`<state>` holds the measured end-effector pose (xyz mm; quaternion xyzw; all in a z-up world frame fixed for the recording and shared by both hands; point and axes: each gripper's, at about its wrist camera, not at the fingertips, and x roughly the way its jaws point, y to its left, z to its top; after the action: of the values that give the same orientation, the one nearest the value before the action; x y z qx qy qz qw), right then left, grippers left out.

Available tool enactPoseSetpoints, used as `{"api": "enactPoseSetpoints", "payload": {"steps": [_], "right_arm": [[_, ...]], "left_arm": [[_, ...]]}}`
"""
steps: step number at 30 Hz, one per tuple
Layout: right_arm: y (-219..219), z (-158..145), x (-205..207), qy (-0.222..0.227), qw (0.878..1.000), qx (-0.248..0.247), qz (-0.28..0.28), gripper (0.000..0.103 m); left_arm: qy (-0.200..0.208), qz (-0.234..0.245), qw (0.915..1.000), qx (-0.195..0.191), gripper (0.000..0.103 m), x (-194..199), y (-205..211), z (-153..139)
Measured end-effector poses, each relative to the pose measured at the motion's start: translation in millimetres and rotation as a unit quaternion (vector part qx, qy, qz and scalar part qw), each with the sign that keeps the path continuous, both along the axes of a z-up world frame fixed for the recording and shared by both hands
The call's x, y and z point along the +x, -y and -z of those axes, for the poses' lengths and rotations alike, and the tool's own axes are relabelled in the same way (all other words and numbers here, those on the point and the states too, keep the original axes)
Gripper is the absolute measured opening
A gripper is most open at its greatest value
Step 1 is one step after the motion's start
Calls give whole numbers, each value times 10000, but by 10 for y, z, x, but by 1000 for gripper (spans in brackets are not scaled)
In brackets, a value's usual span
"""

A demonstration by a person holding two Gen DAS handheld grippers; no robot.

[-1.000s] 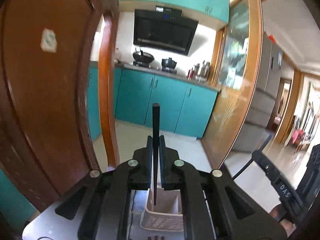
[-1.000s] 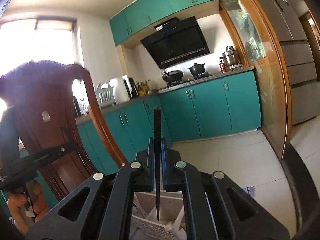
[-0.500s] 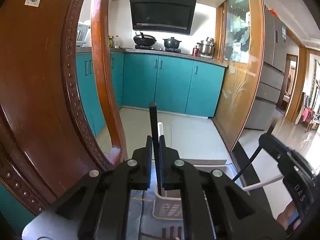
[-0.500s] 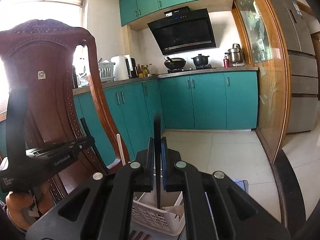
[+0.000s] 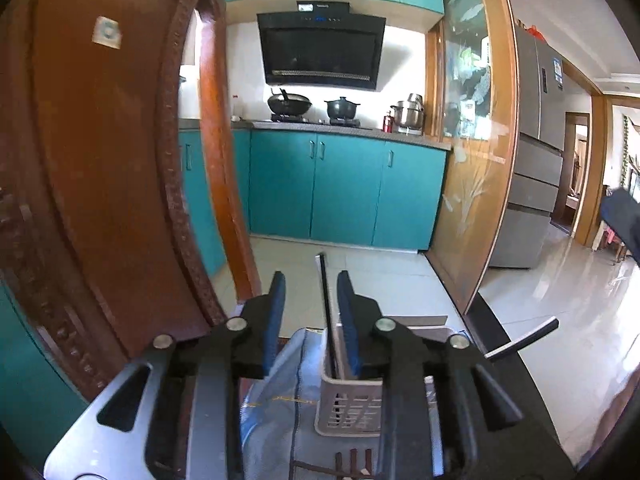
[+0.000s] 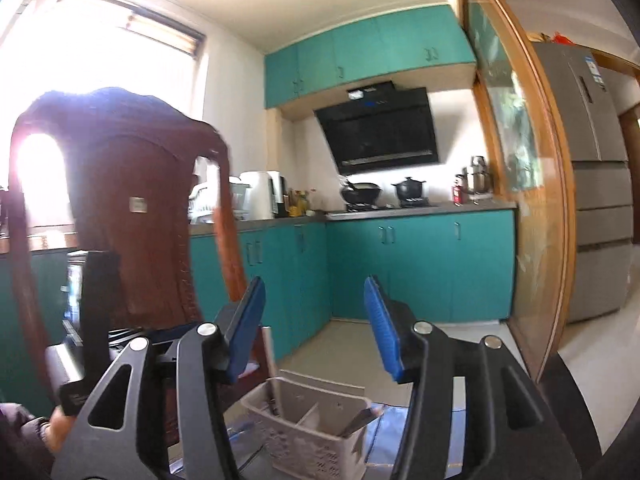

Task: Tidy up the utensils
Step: 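Return to the cloth and grasp a dark brown chopstick with the right tool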

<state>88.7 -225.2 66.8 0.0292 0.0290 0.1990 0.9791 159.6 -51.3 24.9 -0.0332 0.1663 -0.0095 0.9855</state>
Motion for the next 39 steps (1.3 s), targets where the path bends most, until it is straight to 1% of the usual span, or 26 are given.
{"api": "enactPoseSetpoints", "payload": {"steps": [3,5,6,7,8,9,10,11,13,15,16,17,19,20,21,23,25,26,27,28,29,32,35,39], "right_arm": [[-69,115,-153,-207,9980,-285,-517,51],[-107,344,-198,-596,9911,-528,-1071,51],[-127,501,-180,-871,9857,-618,-1303,51],[-145,621,-135,-1134,9813,-683,-1397,51],[-172,878,4,-1751,9719,-781,-1365,51],[-197,1067,123,-2241,9628,-861,-1244,45],[-212,1252,238,-2727,9506,-945,-1145,38],[-228,1507,374,-3353,9296,-1018,-1146,36],[-269,1788,484,-3873,9079,-1204,-1063,32],[-316,1979,526,-4139,8943,-1463,-864,32],[-334,2048,530,-4227,8890,-1544,-847,32],[-353,2083,527,-4225,8880,-1632,-796,32],[-436,2137,513,-3945,8916,-2166,-508,32],[-471,2174,517,-3841,8907,-2394,-424,32],[-487,2199,527,-3814,8895,-2484,-417,32],[-533,2261,556,-3886,8830,-2579,-527,32],[-534,2331,609,-4059,8764,-2530,-564,32],[-516,2360,629,-4179,8727,-2460,-573,30],[-508,2336,736,-4250,8705,-2411,-590,22],[-511,2350,722,-4309,8686,-2359,-648,12],[-492,2345,702,-4396,8649,-2317,-705,10],[-390,2314,605,-4591,8591,-2151,-706,7],[-273,2274,472,-4753,8540,-1951,-825,6],[75,2271,274,-4936,8511,-1543,-904,6]], "left_arm": [[25,-163,9999,20,31,-106,-93,53],[-19,-263,9996,39,31,-165,-156,113],[-75,-305,9995,19,31,-187,-199,155],[-123,-322,9994,-6,31,-200,-229,186],[-184,-342,9992,-29,33,-204,-256,222],[-266,-379,9989,-35,34,-199,-277,267],[-329,-407,9986,-22,36,-194,-286,306],[-395,-431,9983,-2,36,-182,-293,342],[-574,-451,9973,14,36,-148,-292,409],[-734,-390,9965,-1,36,-110,-277,455],[-788,-361,9962,8,37,-97,-261,474],[-828,-346,9960,29,39,-82,-247,485],[-933,-330,9950,143,41,-56,-196,526],[-966,-328,9946,179,41,-52,-185,543],[-1015,-313,9942,197,41,-43,-169,562],[-1079,-289,9936,194,41,-21,-148,575],[-1113,-280,9932,183,41,-11,-139,590],[-1127,-280,9931,188,42,-7,-136,593],[-1153,-287,9927,197,42,1,-139,598],[-1183,-295,9923,196,42,5,-147,614],[-1202,-299,9921,193,42,-1,-152,627],[-1324,-309,9906,154,42,-1,-202,686],[-1509,-268,9881,120,43,5,-225,764],[-1829,-225,9825,265,45,0,-177,905]]}}
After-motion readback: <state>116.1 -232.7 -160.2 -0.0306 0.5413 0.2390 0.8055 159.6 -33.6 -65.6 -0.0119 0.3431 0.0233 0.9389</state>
